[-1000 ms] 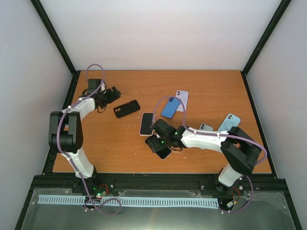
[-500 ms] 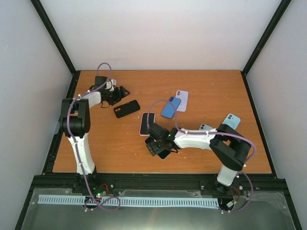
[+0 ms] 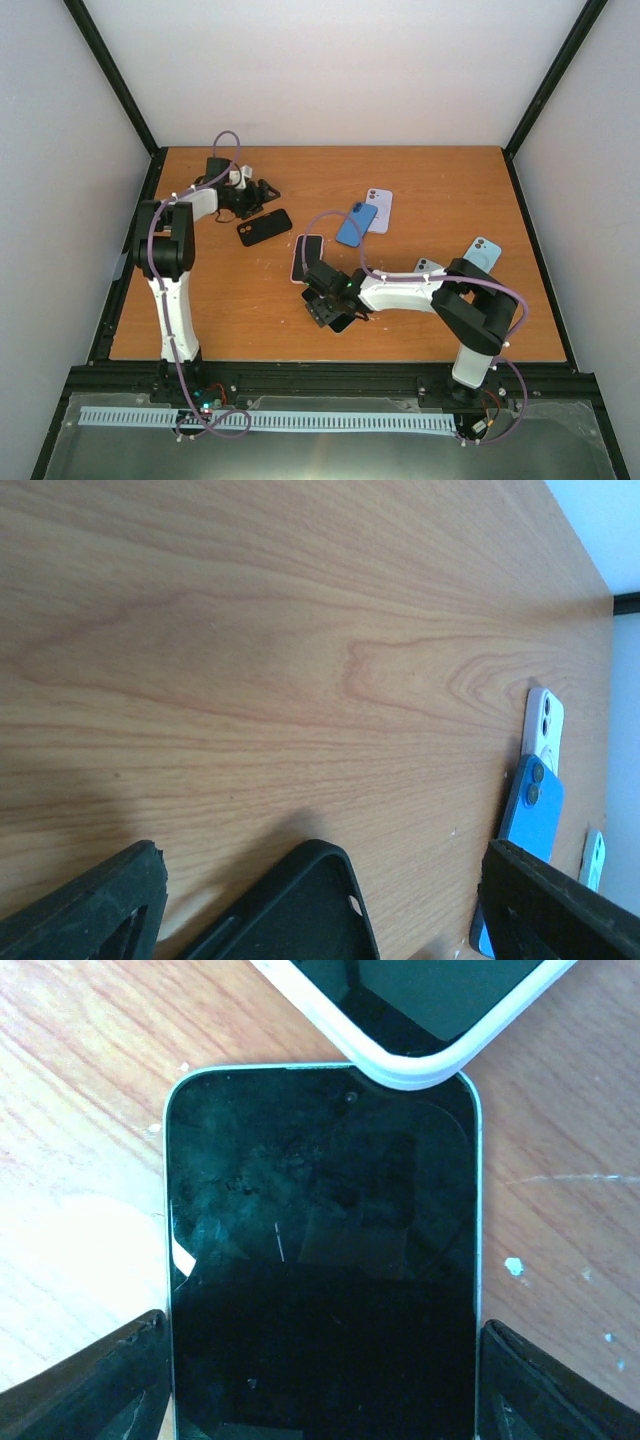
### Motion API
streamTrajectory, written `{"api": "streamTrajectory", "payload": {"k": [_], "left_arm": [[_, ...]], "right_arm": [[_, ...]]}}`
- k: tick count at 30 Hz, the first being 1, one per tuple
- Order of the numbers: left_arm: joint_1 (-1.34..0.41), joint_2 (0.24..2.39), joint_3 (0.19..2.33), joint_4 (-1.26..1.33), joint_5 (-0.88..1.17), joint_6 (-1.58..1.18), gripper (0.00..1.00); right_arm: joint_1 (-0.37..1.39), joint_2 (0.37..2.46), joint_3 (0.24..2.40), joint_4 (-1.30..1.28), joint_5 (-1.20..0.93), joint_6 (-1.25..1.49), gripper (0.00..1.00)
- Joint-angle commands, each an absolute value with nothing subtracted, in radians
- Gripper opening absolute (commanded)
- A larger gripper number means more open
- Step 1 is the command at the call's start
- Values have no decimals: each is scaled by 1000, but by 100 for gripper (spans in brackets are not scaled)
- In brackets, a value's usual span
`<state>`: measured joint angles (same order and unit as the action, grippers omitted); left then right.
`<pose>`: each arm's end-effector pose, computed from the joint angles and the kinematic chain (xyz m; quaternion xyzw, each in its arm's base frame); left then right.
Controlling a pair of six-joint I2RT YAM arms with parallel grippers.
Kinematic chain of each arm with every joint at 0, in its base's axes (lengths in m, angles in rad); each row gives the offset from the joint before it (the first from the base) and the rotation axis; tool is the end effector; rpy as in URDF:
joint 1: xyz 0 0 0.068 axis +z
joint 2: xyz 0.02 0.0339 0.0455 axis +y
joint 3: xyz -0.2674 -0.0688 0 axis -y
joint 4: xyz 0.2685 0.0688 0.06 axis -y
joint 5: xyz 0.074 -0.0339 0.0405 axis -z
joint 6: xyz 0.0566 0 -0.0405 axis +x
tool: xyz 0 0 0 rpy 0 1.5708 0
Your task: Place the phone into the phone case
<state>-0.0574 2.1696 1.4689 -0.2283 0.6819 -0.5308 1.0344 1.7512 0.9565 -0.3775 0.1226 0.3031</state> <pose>0.4824 -0.0635 0.1126 -0.1072 0.8941 -0.3899 0.1925 0.1845 0.2968 0.1070 -0.3385 0.9180 0.0754 0.1923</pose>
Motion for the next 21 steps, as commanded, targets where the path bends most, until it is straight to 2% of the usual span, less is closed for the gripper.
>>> {"api": "streamTrajectory", "payload": {"k": [1,12,21], "left_arm": [[-78,2188,1501,-307,677,-503,85],[-78,2033,1279,-350,451,-479,85],[-88,1873,1059,-306,435,-514,80]], "right_arm": [[1066,1764,949,-388,136,312,76],[1069,1641,835,-361,123,405,63],[1067,1511,722,-372,184,508,56]]}}
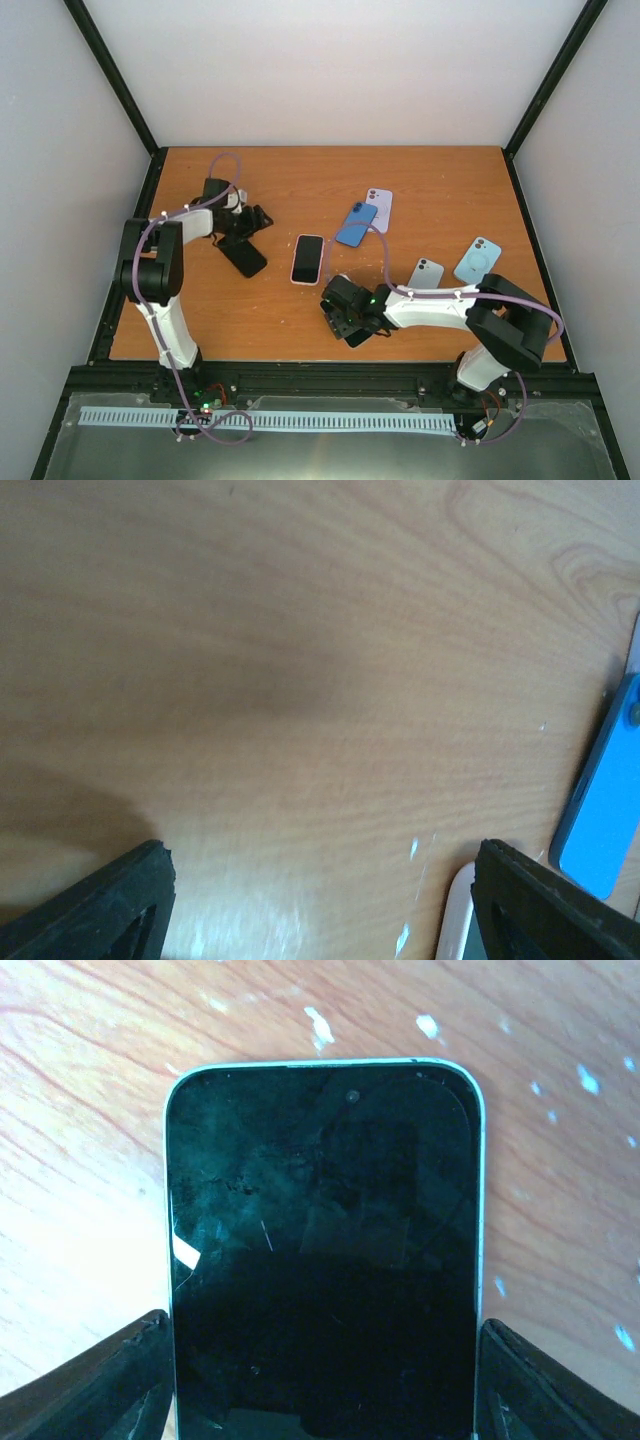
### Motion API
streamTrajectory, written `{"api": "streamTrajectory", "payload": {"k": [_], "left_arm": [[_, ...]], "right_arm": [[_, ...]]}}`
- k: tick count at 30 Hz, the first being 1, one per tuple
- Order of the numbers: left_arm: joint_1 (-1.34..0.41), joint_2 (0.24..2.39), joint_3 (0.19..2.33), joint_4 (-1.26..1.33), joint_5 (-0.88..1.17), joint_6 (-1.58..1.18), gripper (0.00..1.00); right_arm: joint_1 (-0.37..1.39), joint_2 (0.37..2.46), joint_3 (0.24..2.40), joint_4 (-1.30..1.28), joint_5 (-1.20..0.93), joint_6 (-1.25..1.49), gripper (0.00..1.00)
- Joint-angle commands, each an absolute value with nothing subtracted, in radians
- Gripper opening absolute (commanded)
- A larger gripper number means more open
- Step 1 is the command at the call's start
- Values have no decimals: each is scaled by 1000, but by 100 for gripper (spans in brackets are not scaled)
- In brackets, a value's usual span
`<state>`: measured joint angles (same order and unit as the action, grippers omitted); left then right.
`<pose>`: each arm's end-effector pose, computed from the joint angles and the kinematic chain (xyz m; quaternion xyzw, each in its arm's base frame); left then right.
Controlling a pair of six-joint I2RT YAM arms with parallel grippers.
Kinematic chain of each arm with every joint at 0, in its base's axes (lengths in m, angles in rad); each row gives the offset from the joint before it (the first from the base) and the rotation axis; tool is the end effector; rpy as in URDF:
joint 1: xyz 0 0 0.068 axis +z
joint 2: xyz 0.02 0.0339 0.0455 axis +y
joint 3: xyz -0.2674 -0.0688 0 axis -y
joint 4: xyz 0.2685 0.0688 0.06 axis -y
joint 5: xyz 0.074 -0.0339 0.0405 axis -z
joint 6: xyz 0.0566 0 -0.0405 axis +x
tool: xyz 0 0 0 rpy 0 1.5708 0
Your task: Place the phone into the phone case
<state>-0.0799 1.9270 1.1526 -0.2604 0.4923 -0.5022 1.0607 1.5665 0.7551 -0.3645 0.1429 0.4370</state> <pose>0.4070 -0.0594 0.1127 -0.1329 0.9280 -0.2988 0.1786 0.1522 0.2555 0.1075 -0.2868 0.9352 0.0819 0.1910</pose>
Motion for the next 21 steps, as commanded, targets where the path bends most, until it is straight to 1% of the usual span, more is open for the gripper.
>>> {"api": "streamTrajectory", "payload": {"k": [1,7,9,10,12,14,17,21], "left_arm": [[-92,1855,1027,-303,434,-521,80],[-121,1733,897,-266,454,-554,78],[-132,1679,873,-254,468,-569,78],[-133,1654,867,-253,466,-576,79],[-133,1611,867,-272,422,-590,84],[-133,1582,876,-302,336,-596,86],[-122,1566,887,-345,217,-608,85],[-81,1539,872,-349,158,-629,83]], "right_arm": [[1065,1495,716,-371,191,516,55],[1049,1448,692,-368,215,560,51],[1046,1435,689,-365,223,568,49],[1045,1425,687,-360,225,572,49],[1043,1404,684,-353,225,579,48],[1043,1378,679,-346,225,581,48],[1042,1333,665,-338,241,588,48],[1041,1260,630,-308,234,588,47]]}}
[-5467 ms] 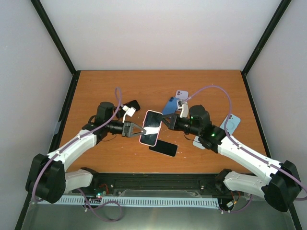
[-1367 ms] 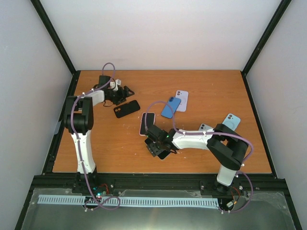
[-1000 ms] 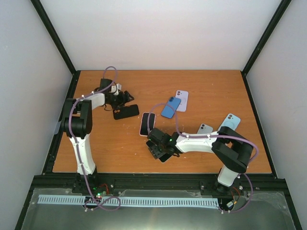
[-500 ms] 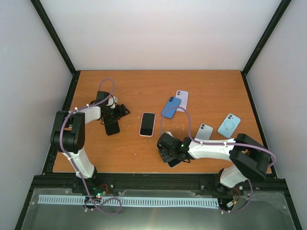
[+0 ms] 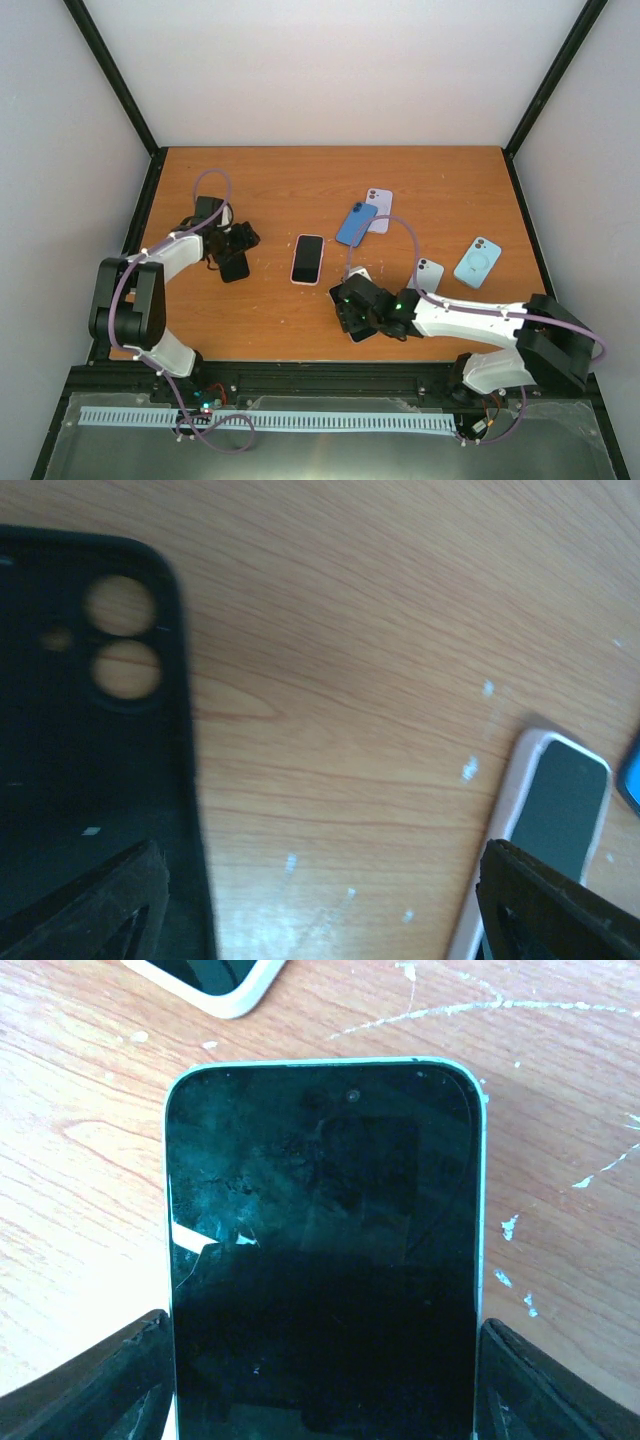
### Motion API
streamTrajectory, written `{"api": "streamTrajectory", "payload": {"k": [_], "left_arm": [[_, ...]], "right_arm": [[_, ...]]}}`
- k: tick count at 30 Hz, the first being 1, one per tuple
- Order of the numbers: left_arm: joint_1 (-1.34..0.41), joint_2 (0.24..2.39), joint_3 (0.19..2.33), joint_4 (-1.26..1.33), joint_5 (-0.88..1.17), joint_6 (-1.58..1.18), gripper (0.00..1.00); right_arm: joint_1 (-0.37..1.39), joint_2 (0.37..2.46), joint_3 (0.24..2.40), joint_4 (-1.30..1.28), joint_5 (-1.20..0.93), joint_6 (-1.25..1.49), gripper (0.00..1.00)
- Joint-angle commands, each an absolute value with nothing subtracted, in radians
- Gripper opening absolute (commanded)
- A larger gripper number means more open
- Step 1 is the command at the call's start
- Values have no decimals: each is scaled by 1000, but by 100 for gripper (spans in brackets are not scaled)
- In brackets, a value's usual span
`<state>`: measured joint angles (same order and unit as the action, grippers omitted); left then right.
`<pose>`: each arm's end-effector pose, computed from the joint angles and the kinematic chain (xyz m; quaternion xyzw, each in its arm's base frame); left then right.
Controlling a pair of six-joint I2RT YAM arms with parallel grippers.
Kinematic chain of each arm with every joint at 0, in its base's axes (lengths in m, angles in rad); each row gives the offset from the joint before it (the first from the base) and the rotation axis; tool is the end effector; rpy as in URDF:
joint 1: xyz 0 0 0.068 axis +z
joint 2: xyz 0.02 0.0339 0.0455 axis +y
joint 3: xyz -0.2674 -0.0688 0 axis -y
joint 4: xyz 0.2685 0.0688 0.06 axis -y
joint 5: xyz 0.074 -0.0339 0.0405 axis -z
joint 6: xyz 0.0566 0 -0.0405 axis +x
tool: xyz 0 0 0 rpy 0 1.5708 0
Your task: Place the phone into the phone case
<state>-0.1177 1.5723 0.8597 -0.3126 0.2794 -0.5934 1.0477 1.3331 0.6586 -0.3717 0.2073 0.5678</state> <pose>0.3253 -0.0542 0.1410 -0.1882 0.9356 -0.2186 0.2034 0.1445 0.2272 0.1406 -0.2022 0.9395 0.1173 0.2505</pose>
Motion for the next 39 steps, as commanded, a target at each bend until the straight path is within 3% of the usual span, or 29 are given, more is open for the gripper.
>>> {"api": "streamTrajectory", "payload": {"k": [1,17,27,31,35,39], "left_arm": [[-65,1531,868,-348,150,-634,82],[26,1573,839,-337,87,-627,77],[28,1624,813,-280,111,-616,64],[28,1636,799,-263,142,-604,52],[28,1636,788,-256,182,-588,27],[25,1604,772,-255,257,-569,12]], "right_arm": [[1043,1231,620,-297,226,587,47],[1042,1016,543,-216,169,586,44],[1042,1009,558,-240,178,586,44],[1042,1000,562,-243,179,590,44],[1042,992,568,-252,180,598,43],[1042,991,586,-269,181,608,43]]}}
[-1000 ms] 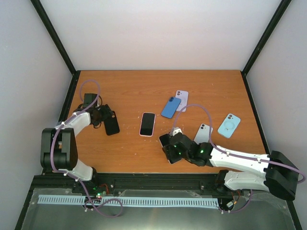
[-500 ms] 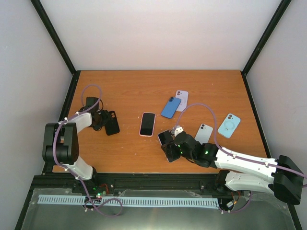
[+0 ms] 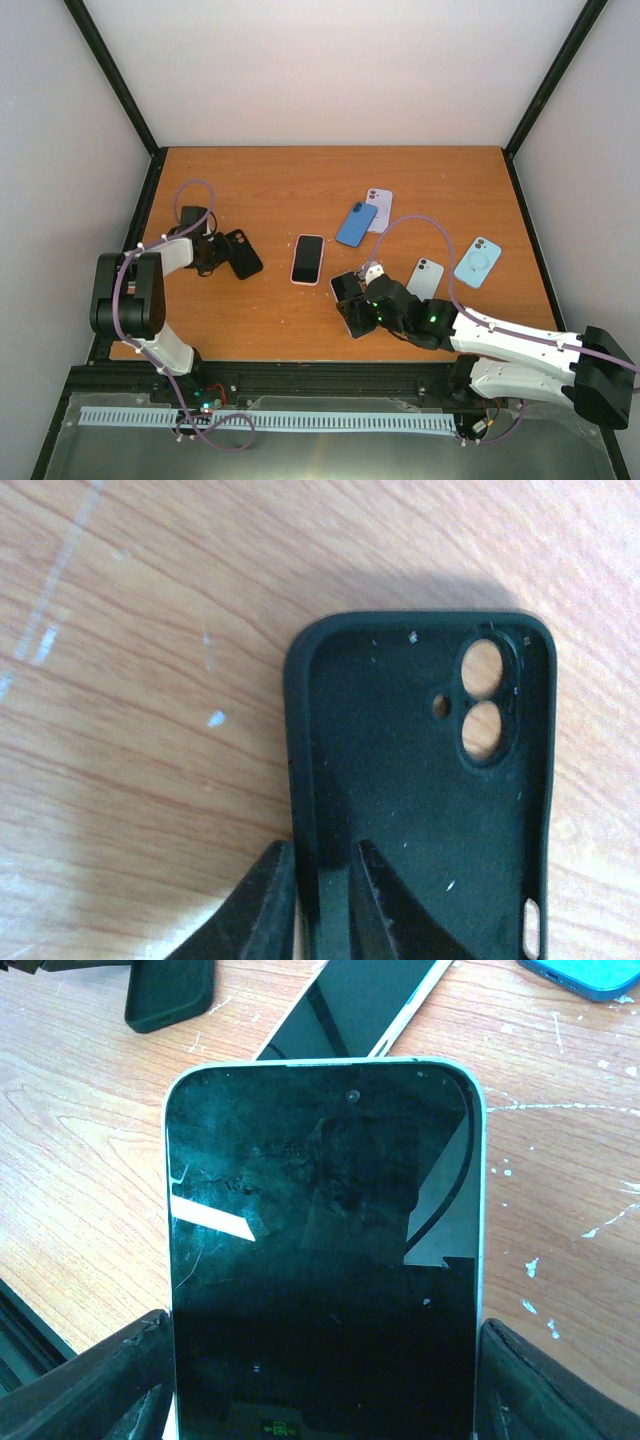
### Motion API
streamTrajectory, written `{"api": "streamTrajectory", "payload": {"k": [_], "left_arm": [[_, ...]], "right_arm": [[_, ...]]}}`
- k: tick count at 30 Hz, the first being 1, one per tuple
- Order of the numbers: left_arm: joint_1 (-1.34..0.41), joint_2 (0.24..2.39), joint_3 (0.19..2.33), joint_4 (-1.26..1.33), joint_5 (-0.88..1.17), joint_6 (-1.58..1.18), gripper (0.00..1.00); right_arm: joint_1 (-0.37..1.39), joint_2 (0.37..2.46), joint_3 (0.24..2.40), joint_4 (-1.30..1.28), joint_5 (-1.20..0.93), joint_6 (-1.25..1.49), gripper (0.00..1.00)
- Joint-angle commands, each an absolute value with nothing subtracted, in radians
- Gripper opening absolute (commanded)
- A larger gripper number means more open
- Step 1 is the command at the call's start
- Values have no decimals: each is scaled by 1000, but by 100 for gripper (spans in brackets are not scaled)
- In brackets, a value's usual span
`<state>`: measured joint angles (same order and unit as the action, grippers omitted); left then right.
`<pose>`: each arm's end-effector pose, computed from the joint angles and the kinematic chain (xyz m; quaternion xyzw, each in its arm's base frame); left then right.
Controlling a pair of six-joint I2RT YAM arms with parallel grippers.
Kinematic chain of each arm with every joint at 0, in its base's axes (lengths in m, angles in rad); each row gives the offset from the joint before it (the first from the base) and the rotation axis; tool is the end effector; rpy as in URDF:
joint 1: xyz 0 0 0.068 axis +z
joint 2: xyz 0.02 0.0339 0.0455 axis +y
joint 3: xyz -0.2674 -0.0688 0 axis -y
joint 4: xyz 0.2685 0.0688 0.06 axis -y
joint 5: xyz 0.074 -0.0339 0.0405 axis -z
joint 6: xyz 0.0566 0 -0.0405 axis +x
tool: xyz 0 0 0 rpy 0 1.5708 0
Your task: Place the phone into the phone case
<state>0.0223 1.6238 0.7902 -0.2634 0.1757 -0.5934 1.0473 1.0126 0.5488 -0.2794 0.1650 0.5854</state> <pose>0.3184 -0.0028 0.1066 -0.2738 0.9290 -0.1477 0.2003 0.1285 0.2040 0.1860 -0.1766 0.8958 0.2403 0.3294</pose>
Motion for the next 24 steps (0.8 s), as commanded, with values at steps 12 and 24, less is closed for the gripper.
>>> {"api": "streamTrajectory", "payload": {"k": [12,24], "left_arm": [[-190,1489,712,-263,337,-604,0],[-595,1573,788,-211,328,-809,1]], "right_arm": [[1042,966,609,-309,200,670,43],[1042,799,570,-429,270,805,43]]}}
